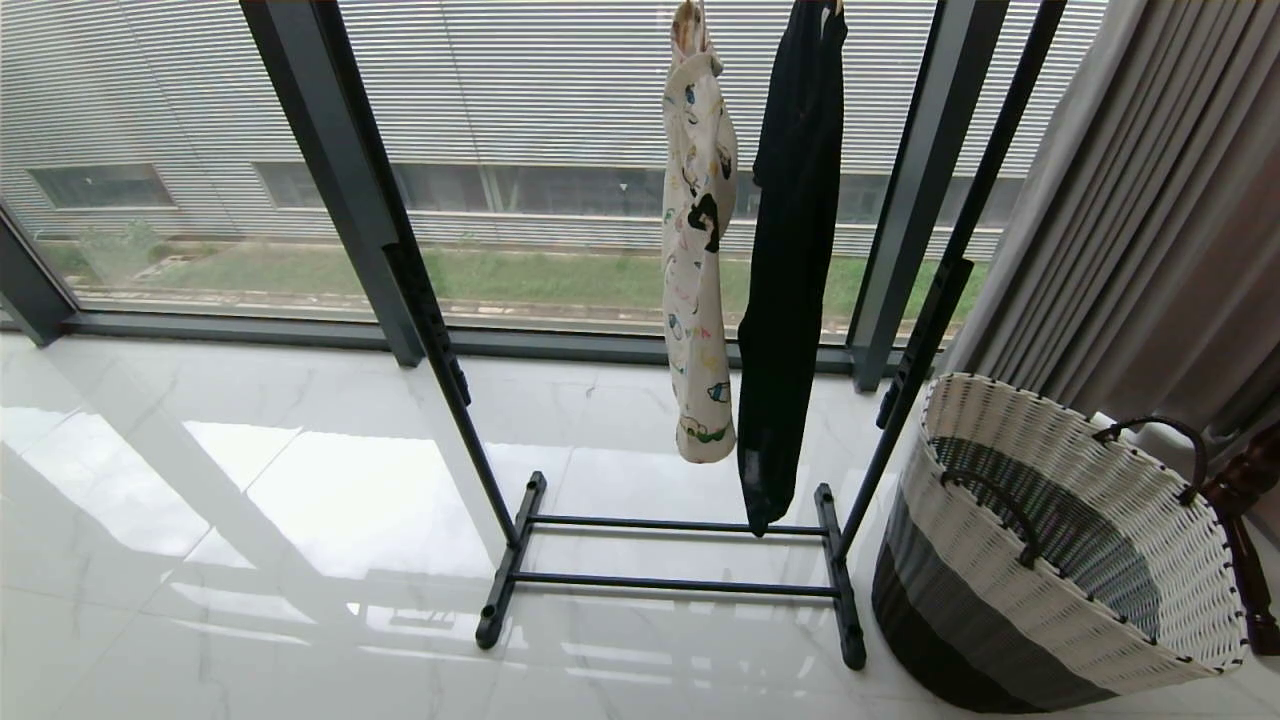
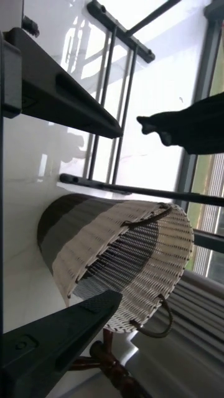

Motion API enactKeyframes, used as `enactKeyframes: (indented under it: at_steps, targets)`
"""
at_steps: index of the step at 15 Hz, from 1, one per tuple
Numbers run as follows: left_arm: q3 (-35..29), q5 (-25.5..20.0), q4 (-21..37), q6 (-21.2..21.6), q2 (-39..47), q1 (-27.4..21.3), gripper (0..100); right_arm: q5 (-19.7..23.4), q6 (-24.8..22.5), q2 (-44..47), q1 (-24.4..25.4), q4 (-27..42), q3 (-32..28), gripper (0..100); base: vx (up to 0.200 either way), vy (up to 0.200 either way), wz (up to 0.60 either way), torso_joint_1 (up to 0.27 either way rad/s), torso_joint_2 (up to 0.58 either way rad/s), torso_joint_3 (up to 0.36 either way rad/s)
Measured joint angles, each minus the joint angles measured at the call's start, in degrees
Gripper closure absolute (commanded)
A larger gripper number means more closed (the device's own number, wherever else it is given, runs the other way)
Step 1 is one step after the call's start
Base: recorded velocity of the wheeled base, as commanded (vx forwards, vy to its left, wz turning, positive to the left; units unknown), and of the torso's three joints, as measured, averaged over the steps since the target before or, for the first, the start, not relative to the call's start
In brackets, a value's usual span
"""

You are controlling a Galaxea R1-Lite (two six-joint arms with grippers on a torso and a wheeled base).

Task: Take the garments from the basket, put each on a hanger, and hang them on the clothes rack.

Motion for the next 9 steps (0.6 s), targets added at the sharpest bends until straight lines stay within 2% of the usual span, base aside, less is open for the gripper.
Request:
enactKeyframes:
  at_steps: [9]
  targets:
    - [0.00, 0.00, 0.00, 0.00, 0.00, -0.02, 0, 0.00, 0.90, -0.02, 0.00, -0.02, 0.02, 0, 0.000, 0.000, 0.00, 0.000, 0.00, 0.000]
